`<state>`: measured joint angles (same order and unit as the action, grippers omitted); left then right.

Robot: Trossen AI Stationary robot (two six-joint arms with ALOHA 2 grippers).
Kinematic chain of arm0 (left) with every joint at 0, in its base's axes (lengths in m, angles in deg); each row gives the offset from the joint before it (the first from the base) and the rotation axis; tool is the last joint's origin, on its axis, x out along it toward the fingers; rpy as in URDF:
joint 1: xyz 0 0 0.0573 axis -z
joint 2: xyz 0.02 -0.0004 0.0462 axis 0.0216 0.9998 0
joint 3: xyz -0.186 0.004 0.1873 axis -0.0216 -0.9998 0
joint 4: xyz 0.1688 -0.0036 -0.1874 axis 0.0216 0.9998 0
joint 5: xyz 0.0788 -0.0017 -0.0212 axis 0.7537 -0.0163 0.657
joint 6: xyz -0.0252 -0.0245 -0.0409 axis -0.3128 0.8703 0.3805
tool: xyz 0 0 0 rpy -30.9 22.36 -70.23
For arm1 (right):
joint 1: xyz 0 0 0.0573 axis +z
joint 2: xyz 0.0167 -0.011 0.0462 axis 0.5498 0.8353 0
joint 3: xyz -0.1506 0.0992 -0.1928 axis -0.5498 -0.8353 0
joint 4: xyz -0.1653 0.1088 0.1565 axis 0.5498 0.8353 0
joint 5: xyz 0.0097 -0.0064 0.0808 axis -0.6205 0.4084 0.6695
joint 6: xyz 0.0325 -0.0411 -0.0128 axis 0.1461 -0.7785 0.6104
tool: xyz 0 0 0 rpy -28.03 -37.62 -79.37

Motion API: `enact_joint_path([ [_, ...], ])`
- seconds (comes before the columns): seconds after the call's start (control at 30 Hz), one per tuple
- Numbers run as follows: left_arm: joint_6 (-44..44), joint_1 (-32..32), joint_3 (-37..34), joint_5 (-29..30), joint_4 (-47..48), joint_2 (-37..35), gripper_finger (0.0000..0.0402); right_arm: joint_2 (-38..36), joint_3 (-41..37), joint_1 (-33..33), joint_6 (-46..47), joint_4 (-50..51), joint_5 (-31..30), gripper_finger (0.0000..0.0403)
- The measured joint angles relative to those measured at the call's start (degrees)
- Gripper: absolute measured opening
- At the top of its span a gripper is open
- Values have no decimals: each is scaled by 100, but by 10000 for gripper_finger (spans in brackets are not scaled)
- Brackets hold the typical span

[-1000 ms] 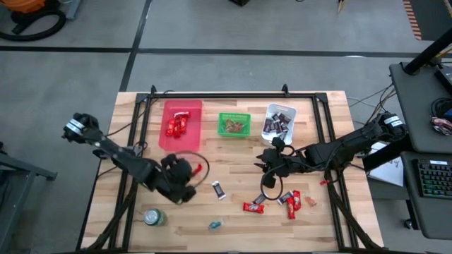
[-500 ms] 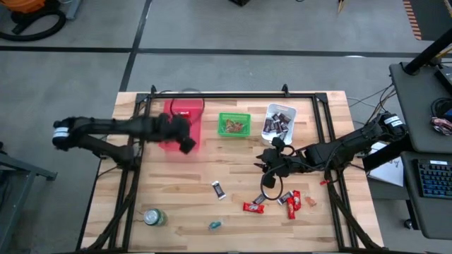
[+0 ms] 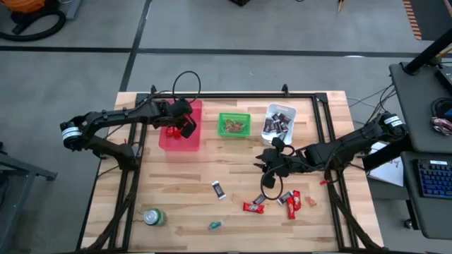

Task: Sort candy
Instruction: Put the red chocolate bar into the pink bin

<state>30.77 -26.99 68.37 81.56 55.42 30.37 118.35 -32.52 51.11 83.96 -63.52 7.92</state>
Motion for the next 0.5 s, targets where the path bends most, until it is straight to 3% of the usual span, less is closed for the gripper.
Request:
enact_joint_path([
  [0.3,75,251,0,2,-163,-186,112,0,0,0,438,-1,88,121],
  [0.5,159,1126,0,5,-976,-247,116,0,0,2,1237,0,1030,121],
])
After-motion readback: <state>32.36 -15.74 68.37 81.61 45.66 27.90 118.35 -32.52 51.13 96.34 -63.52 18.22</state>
